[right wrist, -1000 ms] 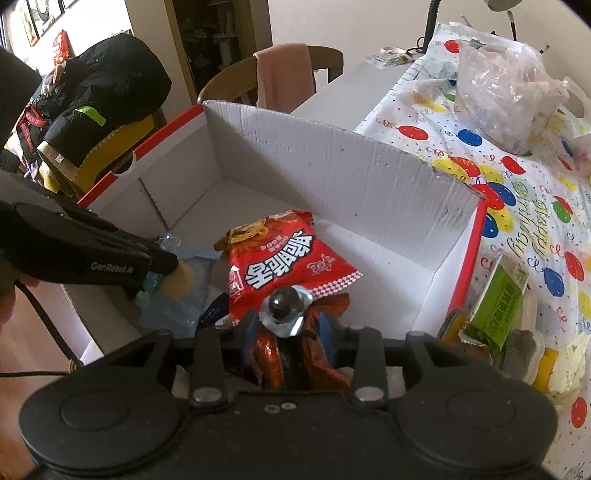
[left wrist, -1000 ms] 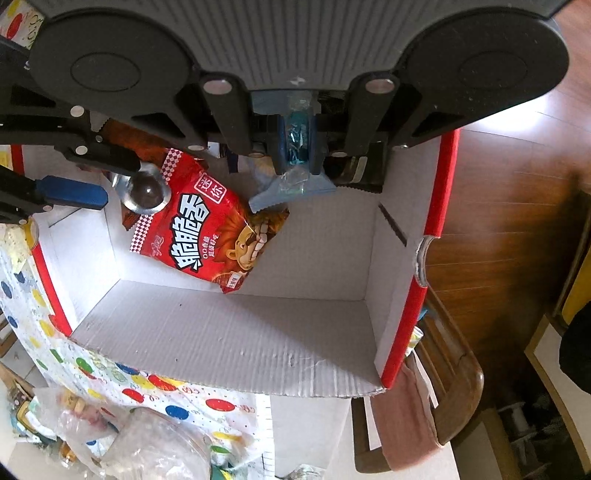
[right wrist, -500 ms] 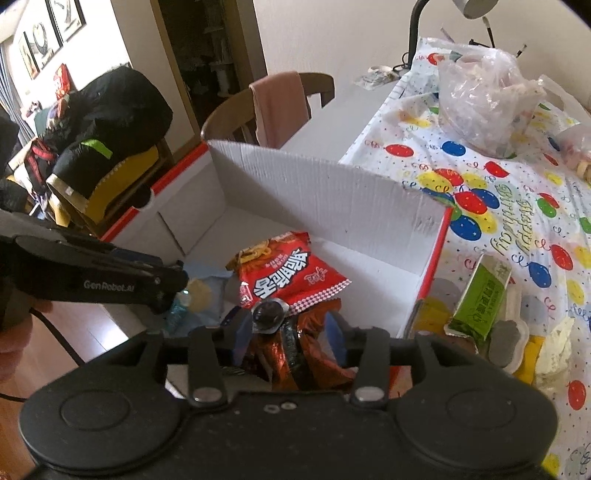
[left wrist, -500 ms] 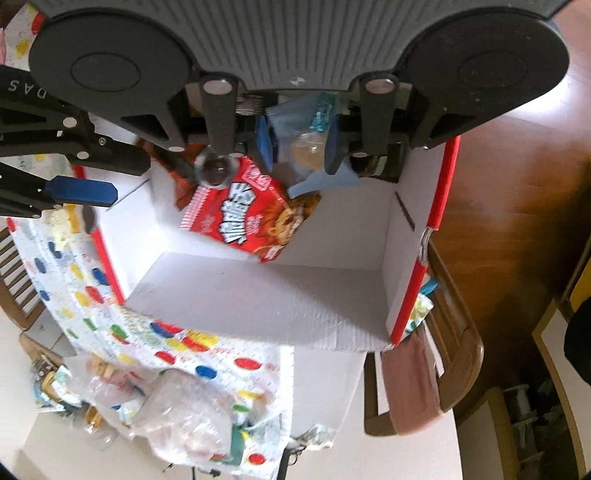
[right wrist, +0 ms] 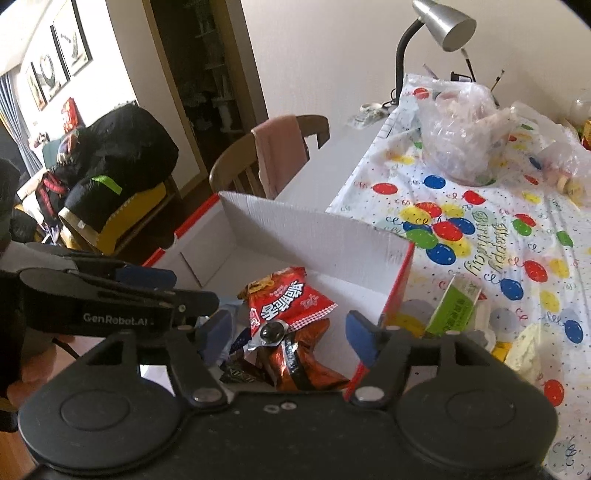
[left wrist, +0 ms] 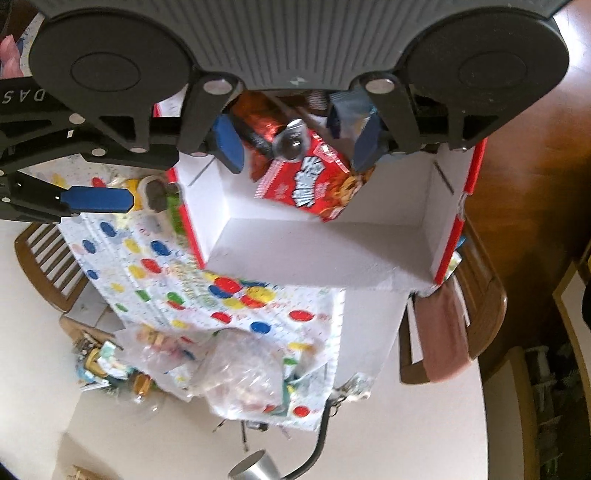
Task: Organize snacks
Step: 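Move both tools back over the remaining snacks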
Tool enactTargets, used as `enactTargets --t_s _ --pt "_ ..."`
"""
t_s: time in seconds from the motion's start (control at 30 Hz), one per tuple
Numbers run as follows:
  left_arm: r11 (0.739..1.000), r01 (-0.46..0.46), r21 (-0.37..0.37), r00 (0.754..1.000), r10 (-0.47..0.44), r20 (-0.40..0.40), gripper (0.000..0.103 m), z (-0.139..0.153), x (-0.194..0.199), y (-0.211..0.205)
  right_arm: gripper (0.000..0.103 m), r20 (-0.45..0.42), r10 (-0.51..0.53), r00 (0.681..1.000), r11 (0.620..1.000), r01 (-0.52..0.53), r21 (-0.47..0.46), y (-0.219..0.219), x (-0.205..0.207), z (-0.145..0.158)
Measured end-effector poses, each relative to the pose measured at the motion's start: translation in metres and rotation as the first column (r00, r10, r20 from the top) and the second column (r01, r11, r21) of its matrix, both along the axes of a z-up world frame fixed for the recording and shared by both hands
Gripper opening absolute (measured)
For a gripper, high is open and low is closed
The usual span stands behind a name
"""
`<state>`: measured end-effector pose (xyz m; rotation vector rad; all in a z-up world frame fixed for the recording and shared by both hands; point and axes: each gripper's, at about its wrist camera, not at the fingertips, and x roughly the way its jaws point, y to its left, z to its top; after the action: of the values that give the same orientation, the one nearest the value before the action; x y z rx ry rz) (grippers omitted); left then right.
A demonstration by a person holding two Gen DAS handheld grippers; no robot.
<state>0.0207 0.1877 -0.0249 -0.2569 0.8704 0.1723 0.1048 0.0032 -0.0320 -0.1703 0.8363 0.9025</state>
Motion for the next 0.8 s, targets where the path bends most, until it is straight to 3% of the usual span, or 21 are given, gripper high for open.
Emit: enactTargets --t_s 0.1,0.37,0.6,0.8 --pt "1.000 0.018 -0.001 1.000 -0.018 0.019 0.068 0.005 0.001 -0.012 0.079 0.006 -0.013 1.000 1.000 0.013 0.023 -0.013 0.001 0.006" --pt "0.997 0.076 -0.010 0.996 -0.075 0.055 0.080 0.009 0.011 -0.053 0.089 0.001 -0.056 0.998 0.995 0.056 0.079 -0.061 0.010 0.013" --pt "0.995 0.100 -0.027 0.994 -0.099 0.038 0.080 -0.001 0.032 -0.095 0.102 -0.002 -0.069 0.998 0.994 0.069 0.088 -0.113 0.023 0.007" --pt "0.995 0.097 -0.031 0.995 -0.097 0.003 0.080 -0.012 0.054 -0.130 0.103 0.040 -0.046 0.998 0.999 0.045 0.021 -0.150 0.036 -0.004"
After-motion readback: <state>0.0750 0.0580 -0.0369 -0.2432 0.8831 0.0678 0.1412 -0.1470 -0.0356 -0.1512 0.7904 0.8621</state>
